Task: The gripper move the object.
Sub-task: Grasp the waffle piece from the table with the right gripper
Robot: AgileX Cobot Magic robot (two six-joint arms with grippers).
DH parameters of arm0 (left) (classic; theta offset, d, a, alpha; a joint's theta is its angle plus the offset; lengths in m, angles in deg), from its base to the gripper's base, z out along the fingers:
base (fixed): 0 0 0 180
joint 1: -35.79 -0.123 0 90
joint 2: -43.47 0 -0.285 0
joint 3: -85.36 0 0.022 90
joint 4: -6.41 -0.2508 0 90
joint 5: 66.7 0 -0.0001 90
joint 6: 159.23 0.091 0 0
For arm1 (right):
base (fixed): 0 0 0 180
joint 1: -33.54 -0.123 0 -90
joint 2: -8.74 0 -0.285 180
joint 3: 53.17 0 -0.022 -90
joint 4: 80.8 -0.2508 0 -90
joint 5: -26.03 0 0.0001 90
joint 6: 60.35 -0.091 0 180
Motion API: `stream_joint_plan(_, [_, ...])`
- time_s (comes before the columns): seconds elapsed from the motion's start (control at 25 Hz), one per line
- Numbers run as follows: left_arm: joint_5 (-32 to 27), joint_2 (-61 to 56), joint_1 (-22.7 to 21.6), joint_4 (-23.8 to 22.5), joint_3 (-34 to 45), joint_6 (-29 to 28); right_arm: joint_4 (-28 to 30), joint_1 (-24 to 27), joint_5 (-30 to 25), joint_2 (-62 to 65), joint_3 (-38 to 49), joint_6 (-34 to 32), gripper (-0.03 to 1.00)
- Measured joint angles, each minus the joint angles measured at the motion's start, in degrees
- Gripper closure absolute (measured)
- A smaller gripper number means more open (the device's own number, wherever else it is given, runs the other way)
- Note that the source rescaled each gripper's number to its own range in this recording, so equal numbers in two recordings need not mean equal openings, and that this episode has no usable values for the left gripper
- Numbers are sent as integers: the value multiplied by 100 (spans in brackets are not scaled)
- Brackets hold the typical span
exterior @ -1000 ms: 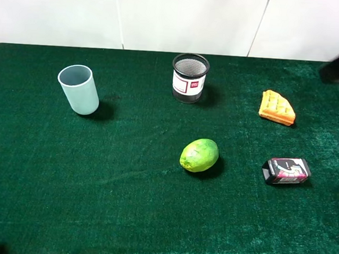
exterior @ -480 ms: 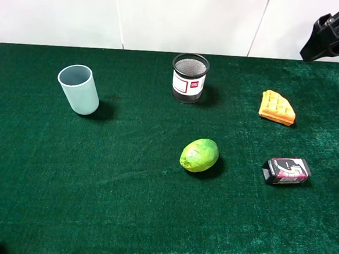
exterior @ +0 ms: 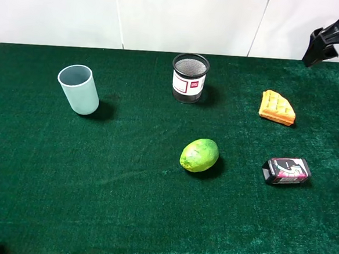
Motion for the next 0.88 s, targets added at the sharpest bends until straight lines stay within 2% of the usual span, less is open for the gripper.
stream_joint_plan(0.32, [0,0,0,0,0,0,-298,44,2,-1033,-644,6,-3])
stream_joint_plan(0.88, [0,0,0,0,0,0,-892,44,320,-2091,-661,-136,-3])
